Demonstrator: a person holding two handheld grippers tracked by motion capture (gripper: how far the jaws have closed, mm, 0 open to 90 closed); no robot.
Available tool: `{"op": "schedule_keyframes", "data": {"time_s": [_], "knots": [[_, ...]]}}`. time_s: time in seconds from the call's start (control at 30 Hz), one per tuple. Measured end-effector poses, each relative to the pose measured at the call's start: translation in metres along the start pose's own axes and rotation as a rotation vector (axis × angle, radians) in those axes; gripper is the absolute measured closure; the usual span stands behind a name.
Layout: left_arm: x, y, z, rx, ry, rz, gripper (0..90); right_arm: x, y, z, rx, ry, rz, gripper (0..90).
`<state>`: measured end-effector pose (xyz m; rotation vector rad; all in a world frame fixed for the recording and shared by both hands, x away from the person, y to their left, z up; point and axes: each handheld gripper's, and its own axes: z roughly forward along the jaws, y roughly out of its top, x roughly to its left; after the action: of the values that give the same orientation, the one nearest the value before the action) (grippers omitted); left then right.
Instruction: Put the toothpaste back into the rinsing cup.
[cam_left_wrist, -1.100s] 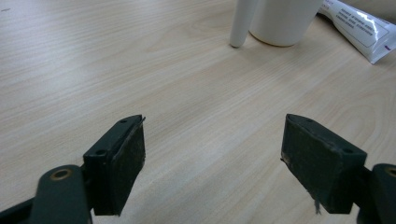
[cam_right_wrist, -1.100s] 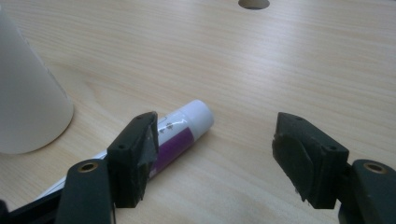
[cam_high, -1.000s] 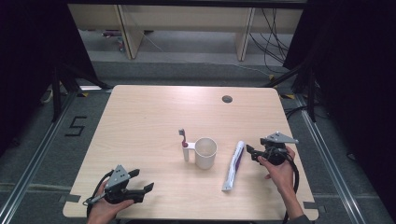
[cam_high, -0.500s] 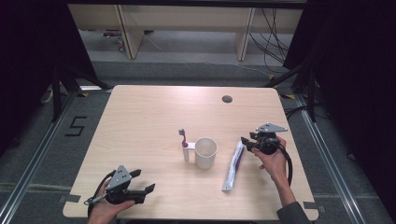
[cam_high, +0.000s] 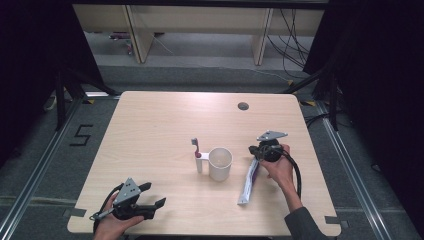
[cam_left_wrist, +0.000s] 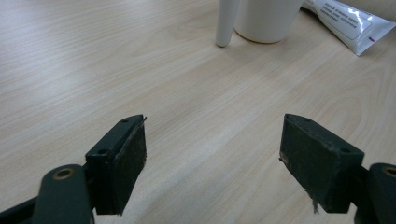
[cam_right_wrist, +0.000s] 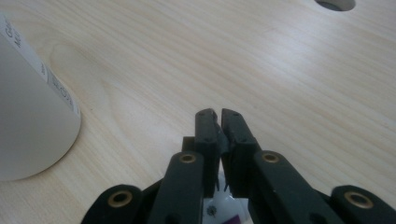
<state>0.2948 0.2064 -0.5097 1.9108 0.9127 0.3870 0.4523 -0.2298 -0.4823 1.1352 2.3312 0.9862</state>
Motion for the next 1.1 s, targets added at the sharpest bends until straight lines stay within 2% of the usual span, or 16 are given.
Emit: {"op": "schedule_keyframes", "data": {"time_s": [0.03,0.23,0.3,0.37,0.4,0.47,0.5,0.53,0.6,0.67,0.77,0.8,0.97,1.03,1.07,1.1], "knots": [[0.000,0.000,0.000,0.000,-0.001,0.002,22.7,0.002,0.000,0.002,0.008,0.007,0.016,88.1],[0.001,0.001,0.000,-0.007,-0.006,0.005,22.9,0.001,-0.001,0.008,0.038,0.017,-0.028,89.5],[0.001,0.001,0.000,-0.008,-0.006,0.005,23.0,0.004,-0.004,0.008,0.052,0.011,0.006,89.4],[0.000,0.001,0.000,-0.004,-0.011,0.010,23.0,0.001,-0.006,0.008,0.052,0.011,-0.016,89.2],[-0.001,0.001,0.000,-0.007,-0.013,0.006,23.1,0.002,-0.006,0.008,0.044,0.010,0.013,88.9],[-0.001,0.001,0.000,-0.008,-0.012,0.008,23.3,0.001,-0.008,0.007,0.043,0.000,0.010,88.6],[-0.001,0.001,0.000,-0.008,-0.013,0.008,23.5,0.002,-0.008,0.004,0.069,0.006,0.034,88.5],[-0.001,0.001,0.000,-0.009,-0.014,0.005,23.6,-0.002,-0.008,0.004,0.069,0.001,0.001,88.5],[-0.001,0.000,0.001,-0.011,-0.017,0.008,23.8,-0.004,-0.011,0.001,0.072,-0.004,-0.004,87.8],[-0.002,0.001,0.000,-0.001,-0.008,0.011,23.9,-0.004,-0.014,-0.005,0.089,-0.008,0.029,87.3],[-0.001,0.001,0.002,-0.002,-0.021,0.018,24.2,-0.006,-0.023,-0.012,0.044,-0.024,0.022,86.8],[-0.002,0.001,0.002,-0.001,-0.022,0.019,24.1,-0.007,-0.024,-0.018,0.075,-0.023,0.022,86.6],[-0.003,0.001,0.002,0.007,-0.021,0.019,24.2,-0.007,-0.035,-0.039,0.088,-0.020,0.026,85.7],[-0.003,0.001,0.003,0.007,-0.017,0.018,24.2,-0.006,-0.041,-0.044,0.088,-0.018,0.051,85.7],[-0.003,0.001,0.004,0.005,-0.025,0.021,24.2,-0.004,-0.045,-0.043,0.055,-0.026,0.075,85.7],[-0.003,0.001,0.004,0.005,-0.026,0.018,24.2,-0.009,-0.046,-0.050,0.100,-0.016,0.043,85.5]]}}
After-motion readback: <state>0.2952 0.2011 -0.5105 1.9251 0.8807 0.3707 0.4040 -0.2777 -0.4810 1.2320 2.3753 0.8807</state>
